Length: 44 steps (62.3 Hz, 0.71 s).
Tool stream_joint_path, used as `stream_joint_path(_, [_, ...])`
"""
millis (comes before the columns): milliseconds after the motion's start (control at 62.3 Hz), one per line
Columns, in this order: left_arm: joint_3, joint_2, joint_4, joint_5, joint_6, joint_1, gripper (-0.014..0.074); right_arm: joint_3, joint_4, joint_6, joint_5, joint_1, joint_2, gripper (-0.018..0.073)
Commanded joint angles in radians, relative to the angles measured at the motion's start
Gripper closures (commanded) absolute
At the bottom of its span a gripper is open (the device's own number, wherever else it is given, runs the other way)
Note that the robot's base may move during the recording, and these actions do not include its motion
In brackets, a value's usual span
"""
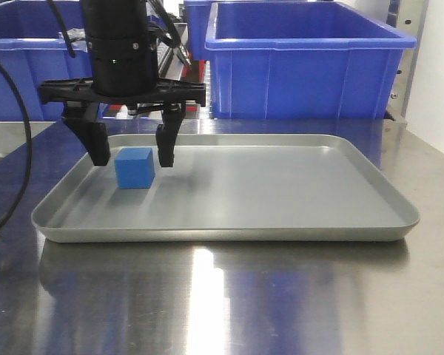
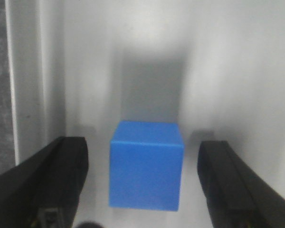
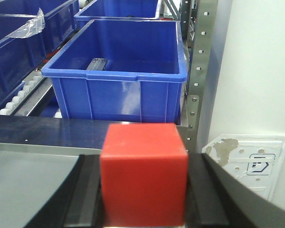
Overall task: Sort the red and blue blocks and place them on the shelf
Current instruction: 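Close the left gripper on the blue cube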
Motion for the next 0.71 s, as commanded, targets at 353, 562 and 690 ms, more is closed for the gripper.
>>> stream_joint_path(353, [-0.028,-0.038,-0.025,-0.014,0.004,0.008,0.0083,-0.029,0.001,-0.009,-0.08,-0.008,0.006,0.0515])
stream_joint_path(562, [-0.028,-0.038,-0.025,-0.008,0.004,0.008,0.0115,-0.029,0.001,-0.009,-0.08,-0.008,0.006,0.0515])
stream_joint_path(690, [-0.028,-0.038,-0.025,-0.005,0.004,0.008,0.0193,-0.029,0.001,-0.009,-0.08,-0.008,0.006,0.0515])
